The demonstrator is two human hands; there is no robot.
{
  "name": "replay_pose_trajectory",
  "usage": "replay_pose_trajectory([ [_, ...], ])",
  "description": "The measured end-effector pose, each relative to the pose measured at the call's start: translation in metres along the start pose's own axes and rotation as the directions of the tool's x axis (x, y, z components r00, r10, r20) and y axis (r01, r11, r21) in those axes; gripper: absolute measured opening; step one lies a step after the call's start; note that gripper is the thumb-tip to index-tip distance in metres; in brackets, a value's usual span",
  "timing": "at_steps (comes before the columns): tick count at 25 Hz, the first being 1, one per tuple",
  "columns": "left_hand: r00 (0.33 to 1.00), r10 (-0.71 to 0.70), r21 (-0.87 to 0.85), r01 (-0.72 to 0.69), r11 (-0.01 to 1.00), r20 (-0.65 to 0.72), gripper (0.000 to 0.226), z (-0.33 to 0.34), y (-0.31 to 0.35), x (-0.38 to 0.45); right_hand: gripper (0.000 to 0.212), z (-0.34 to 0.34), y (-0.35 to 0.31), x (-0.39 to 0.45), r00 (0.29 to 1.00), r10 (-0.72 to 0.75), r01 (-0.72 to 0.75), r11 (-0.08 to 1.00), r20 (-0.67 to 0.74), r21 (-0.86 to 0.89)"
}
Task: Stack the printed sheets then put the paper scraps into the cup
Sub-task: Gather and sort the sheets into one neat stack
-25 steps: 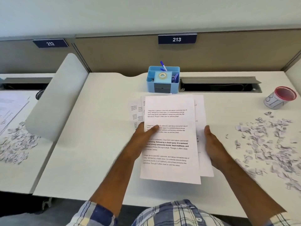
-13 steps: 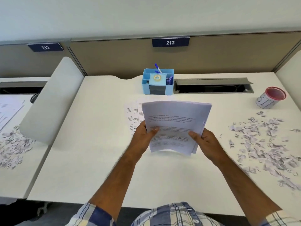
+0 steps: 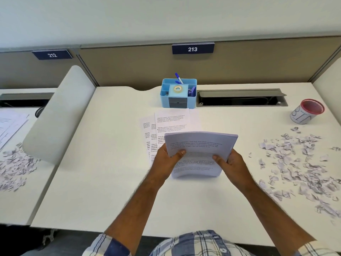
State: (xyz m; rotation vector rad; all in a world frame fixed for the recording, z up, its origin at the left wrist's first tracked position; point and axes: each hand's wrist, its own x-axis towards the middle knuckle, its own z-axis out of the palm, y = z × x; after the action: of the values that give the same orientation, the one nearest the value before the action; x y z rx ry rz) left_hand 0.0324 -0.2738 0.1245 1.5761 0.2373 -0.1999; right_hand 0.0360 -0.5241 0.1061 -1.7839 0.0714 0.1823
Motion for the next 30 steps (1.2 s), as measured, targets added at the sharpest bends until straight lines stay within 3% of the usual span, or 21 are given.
replay_pose_trajectory([
  [4, 1.0, -0.003, -0.027, 0.002, 1.0, -0.031, 0.045, 0.004, -0.004, 0.002, 0.027, 0.003, 0.009, 0.001, 0.999, -0.011, 0.009, 0.999, -0.032, -0.048],
  [10, 0.995, -0.029, -0.029, 0.026, 0.999, -0.099, 0.037, 0.014, -0.014, 0.009, 0.028, 0.01, 0.033, 0.004, 0.999, 0.02, -0.023, 0.996, -0.03, -0.092],
  [19, 0.993, -0.114, -0.035, 0.113, 0.993, -0.025, 0.04, 0.022, -0.011, 0.034, 0.037, -0.01, 0.045, 0.023, 0.999, 0.03, -0.028, 0.996, 0.017, -0.084],
  [23, 0.983, -0.173, 0.041, 0.176, 0.984, -0.062, 0.038, 0.02, -0.025, 0.057, 0.034, -0.028, 0.054, 0.029, 0.999, 0.052, -0.051, 0.993, 0.002, -0.106],
  [26, 0.971, -0.198, 0.052, 0.207, 0.977, -0.134, 0.039, 0.007, -0.04, 0.07, 0.032, -0.039, 0.066, 0.035, 0.996, 0.092, -0.094, 0.985, -0.019, -0.143],
  [30, 0.905, -0.205, 0.12, 0.266, 0.956, -0.373, 0.042, -0.022, -0.06, 0.08, 0.037, -0.054, 0.081, 0.042, 0.989, 0.125, -0.137, 0.973, -0.074, -0.188],
])
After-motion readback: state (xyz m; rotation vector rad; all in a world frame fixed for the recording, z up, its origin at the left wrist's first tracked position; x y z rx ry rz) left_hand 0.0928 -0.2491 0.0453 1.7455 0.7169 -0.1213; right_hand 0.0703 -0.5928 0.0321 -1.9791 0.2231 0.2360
